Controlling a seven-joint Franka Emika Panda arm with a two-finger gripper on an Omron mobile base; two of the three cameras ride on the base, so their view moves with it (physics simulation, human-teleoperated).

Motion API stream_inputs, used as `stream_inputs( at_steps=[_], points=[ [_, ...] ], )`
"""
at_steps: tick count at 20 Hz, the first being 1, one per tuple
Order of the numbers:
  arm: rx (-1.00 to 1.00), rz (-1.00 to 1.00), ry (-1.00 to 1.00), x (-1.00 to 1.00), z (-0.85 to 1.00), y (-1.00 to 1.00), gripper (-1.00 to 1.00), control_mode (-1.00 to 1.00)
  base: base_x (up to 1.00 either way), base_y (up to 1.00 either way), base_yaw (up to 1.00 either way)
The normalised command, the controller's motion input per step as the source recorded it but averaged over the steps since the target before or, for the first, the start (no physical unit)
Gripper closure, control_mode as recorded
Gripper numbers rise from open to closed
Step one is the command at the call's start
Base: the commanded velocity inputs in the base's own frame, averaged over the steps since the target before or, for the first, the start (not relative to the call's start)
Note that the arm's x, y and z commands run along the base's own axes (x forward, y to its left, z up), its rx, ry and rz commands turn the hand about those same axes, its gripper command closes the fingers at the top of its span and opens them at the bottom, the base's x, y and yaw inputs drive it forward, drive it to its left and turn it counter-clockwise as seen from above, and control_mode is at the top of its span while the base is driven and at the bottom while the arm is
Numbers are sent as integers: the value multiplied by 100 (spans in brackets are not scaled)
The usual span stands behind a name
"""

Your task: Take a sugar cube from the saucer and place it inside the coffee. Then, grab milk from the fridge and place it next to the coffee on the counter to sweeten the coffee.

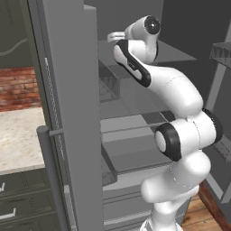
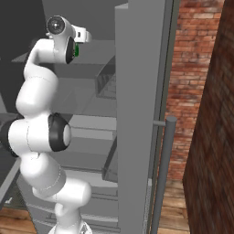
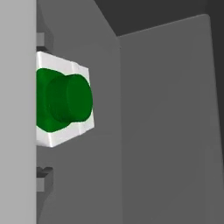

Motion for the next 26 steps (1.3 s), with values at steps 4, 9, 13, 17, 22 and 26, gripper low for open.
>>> stream_inputs(
  at_steps=[4, 9, 13, 17, 22, 26],
  points=[
    [0, 0, 0, 24, -1, 12, 100, -100, 0, 0, 0],
    [0, 0, 0, 4, 0, 5, 100, -100, 0, 0, 0],
    [0, 0, -1, -11, 0, 0, 100, -100, 0, 0, 0],
    [0, 0, -7, -32, -1, 0, 100, -100, 0, 0, 0],
    [0, 0, -11, -61, -5, 0, 100, -100, 0, 0, 0],
    [0, 0, -1, -83, 18, 0, 100, -100, 0, 0, 0]
  ],
)
